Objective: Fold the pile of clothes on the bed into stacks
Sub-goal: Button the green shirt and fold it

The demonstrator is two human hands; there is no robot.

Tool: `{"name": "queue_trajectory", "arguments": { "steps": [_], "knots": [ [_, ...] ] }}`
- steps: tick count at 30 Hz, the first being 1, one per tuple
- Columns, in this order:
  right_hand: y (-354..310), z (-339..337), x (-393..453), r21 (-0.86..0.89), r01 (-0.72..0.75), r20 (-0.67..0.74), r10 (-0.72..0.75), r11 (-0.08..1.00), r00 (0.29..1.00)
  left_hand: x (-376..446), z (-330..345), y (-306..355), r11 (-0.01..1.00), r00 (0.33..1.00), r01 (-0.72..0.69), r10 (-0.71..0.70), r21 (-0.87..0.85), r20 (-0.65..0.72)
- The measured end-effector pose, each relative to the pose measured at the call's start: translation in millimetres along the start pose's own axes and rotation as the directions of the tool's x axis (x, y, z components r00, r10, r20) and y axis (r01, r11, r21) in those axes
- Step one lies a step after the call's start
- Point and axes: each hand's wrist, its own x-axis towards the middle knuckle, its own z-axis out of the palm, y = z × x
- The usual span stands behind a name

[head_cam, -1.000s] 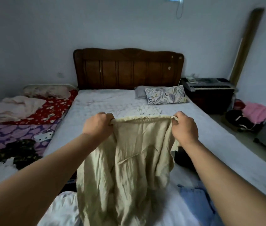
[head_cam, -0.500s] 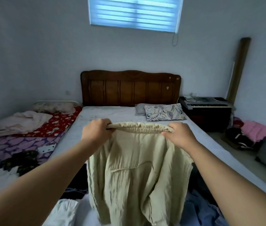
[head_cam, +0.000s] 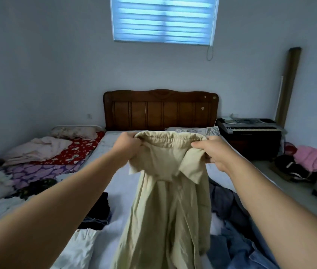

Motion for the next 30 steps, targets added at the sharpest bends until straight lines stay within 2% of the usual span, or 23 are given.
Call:
{"name": "queue_trajectory", "arguments": {
  "steps": [2, 3, 5, 7, 9, 11, 13, 15, 18, 19, 21, 22, 23, 25, 26, 30],
  "knots": [
    [0.5, -3.2, -7.1, -0.088, 0.048, 0.114, -0.038, 0.995, 0.993, -9.0, -2.9, -1.1, 0.997, 0.989, -0.041, 0.051, -0.069, 0.139],
    [1.4, -3.2, -11.7, -0.153, 0.078, 0.154, -0.055, 0.985, 0.987, -12.7, -3.4, -3.9, 0.997, 0.976, -0.079, 0.081, -0.018, 0.204],
    [6.5, -1.8, -15.9, -0.323, 0.169, 0.158, -0.123, 0.931, 0.980, -19.3, -1.7, -9.0, 0.947, 0.962, -0.217, 0.166, 0.236, 0.218],
    [12.5, -1.4, -18.0, -0.494, 0.264, 0.094, -0.251, 0.828, 0.963, -27.1, 3.0, -12.4, 0.844, 0.948, -0.311, 0.310, 0.438, 0.076],
    [15.8, -2.8, -23.2, -0.578, 0.311, 0.006, -0.377, 0.754, 0.926, -34.4, 6.1, -12.6, 0.805, 0.909, -0.309, 0.406, 0.506, -0.090],
    [16.4, -3.7, -28.5, -0.580, 0.316, -0.058, -0.425, 0.751, 0.903, -38.8, 5.5, -13.3, 0.786, 0.898, -0.240, 0.403, 0.570, -0.176],
    [14.9, -3.6, -34.9, -0.610, 0.302, -0.086, -0.440, 0.732, 0.894, -41.7, 8.4, -18.3, 0.769, 0.893, -0.212, 0.403, 0.603, -0.201],
    [13.5, -3.3, -38.8, -0.647, 0.293, -0.101, -0.460, 0.704, 0.882, -44.4, 13.3, -18.6, 0.835, 0.900, -0.240, 0.382, 0.495, -0.209],
    [9.5, -0.7, -43.1, -0.612, 0.291, -0.138, -0.461, 0.736, 0.876, -49.9, 21.6, -12.4, 0.976, 0.962, -0.173, 0.195, 0.130, -0.189],
    [8.5, 0.7, -43.7, -0.589, 0.296, -0.144, -0.458, 0.752, 0.877, -50.7, 23.6, -12.3, 0.990, 0.971, -0.142, 0.143, 0.020, -0.192],
    [7.0, 4.1, -45.3, -0.515, 0.291, -0.164, -0.426, 0.806, 0.889, -56.4, 26.6, -9.6, 0.989, 0.967, -0.134, 0.119, -0.054, -0.226],
    [6.5, 6.0, -47.0, -0.474, 0.285, -0.181, -0.409, 0.833, 0.895, -60.5, 25.7, -7.7, 0.986, 0.955, -0.167, 0.164, 0.008, -0.246],
    [5.9, 8.0, -48.9, -0.443, 0.283, -0.203, -0.402, 0.851, 0.893, -64.7, 23.5, -5.1, 0.964, 0.931, -0.224, 0.255, 0.143, -0.262],
    [5.1, 10.8, -53.3, -0.428, 0.307, -0.260, -0.441, 0.850, 0.859, -73.0, 16.6, 1.8, 0.825, 0.864, -0.298, 0.447, 0.480, -0.232],
    [4.9, 11.5, -55.1, -0.449, 0.328, -0.289, -0.482, 0.831, 0.827, -75.9, 12.5, 6.5, 0.750, 0.837, -0.301, 0.504, 0.589, -0.213],
    [3.9, 8.1, -58.2, -0.610, 0.436, -0.323, -0.710, 0.662, 0.626, -72.5, 0.5, 16.8, 0.649, 0.801, -0.267, 0.561, 0.713, -0.211]
  ]
}}
